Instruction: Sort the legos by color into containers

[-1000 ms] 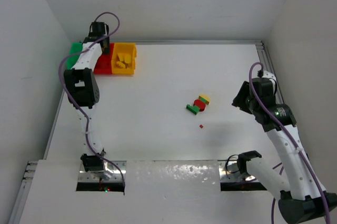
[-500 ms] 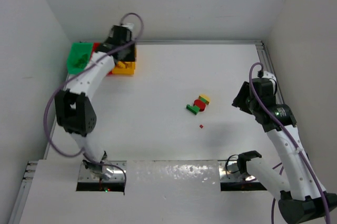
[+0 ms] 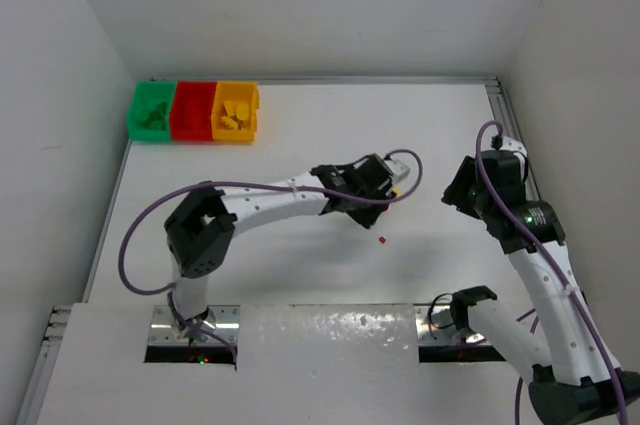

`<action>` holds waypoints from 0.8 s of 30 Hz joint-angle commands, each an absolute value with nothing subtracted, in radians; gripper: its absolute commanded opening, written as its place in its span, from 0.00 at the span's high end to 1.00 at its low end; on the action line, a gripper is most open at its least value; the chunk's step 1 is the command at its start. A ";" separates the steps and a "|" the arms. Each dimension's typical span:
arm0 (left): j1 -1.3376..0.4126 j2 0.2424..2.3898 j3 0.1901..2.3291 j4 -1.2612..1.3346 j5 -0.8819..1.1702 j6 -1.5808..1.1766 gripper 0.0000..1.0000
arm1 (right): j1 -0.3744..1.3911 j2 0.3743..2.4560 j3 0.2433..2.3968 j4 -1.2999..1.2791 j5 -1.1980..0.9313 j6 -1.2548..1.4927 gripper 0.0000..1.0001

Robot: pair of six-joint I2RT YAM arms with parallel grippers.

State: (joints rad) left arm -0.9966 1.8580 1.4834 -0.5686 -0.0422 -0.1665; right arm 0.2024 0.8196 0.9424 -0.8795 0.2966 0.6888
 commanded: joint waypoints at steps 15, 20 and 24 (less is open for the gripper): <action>-1.189 2.026 1.522 -0.376 -0.083 -0.161 0.42 | 0.204 0.792 0.953 -0.916 0.313 0.692 0.46; -1.186 2.101 1.574 -0.403 -0.208 -0.132 0.43 | 0.203 0.787 0.968 -0.930 0.319 0.683 0.46; -1.186 2.128 1.601 -0.422 -0.253 -0.137 0.44 | 0.204 0.767 0.965 -0.942 0.328 0.683 0.46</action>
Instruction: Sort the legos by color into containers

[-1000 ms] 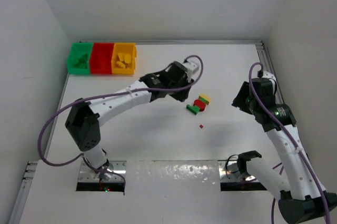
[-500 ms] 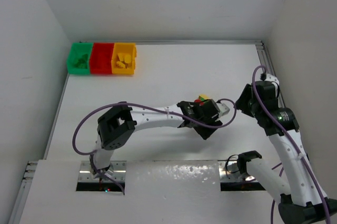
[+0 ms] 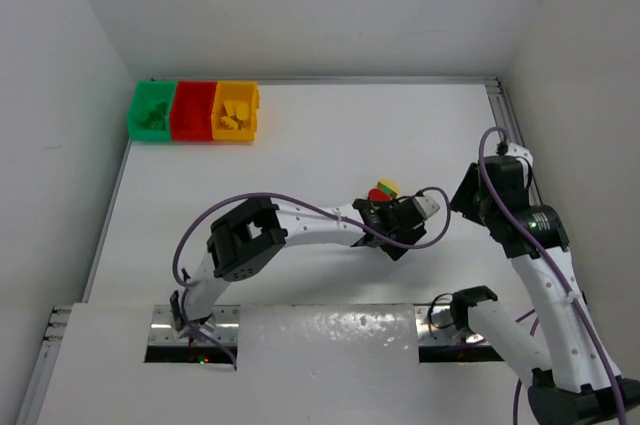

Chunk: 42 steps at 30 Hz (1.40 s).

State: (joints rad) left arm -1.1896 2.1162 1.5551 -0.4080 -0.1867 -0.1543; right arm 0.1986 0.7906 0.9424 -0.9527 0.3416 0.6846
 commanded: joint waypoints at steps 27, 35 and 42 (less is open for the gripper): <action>-1.137 2.178 1.558 -0.457 -0.183 -0.216 0.59 | 0.204 0.733 0.983 -0.985 0.368 0.695 0.46; -1.132 2.174 1.574 -0.471 -0.175 -0.222 0.70 | 0.203 0.739 0.991 -0.979 0.373 0.692 0.46; -1.132 2.172 1.583 -0.476 -0.178 -0.221 0.93 | 0.204 0.739 0.991 -0.979 0.373 0.693 0.46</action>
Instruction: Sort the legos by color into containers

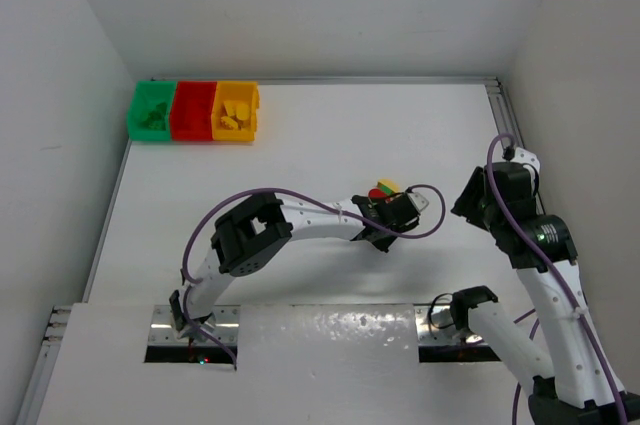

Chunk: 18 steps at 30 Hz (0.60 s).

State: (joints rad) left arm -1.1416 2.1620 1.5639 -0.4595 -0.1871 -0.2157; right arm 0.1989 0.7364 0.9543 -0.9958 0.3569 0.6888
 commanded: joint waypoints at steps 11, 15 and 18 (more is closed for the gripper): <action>-1.112 2.143 1.693 -0.582 -0.196 -0.127 1.00 | 0.204 0.739 0.999 -0.985 0.373 0.689 0.46; -1.068 2.027 1.650 -0.660 -0.157 -0.040 1.00 | 0.204 0.747 1.019 -0.988 0.380 0.681 0.45; -1.039 1.898 1.553 -0.673 -0.103 0.009 1.00 | 0.204 0.756 1.023 -0.979 0.383 0.678 0.45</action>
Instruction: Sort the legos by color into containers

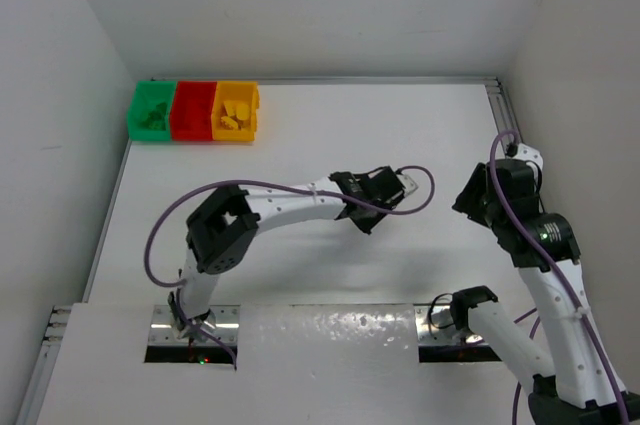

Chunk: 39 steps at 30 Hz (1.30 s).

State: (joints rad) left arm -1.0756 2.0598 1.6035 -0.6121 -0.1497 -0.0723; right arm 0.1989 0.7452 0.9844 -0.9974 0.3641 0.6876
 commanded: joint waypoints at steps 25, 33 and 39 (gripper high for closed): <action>0.178 2.164 2.106 -0.686 -0.055 0.064 1.00 | 0.204 0.819 0.968 -0.871 0.311 0.683 0.46; 0.176 2.232 2.100 -0.603 -0.063 0.092 1.00 | 0.204 0.818 0.974 -0.884 0.321 0.686 0.46; 0.170 2.269 2.095 -0.601 -0.021 0.091 0.92 | 0.204 0.822 0.976 -0.884 0.321 0.686 0.46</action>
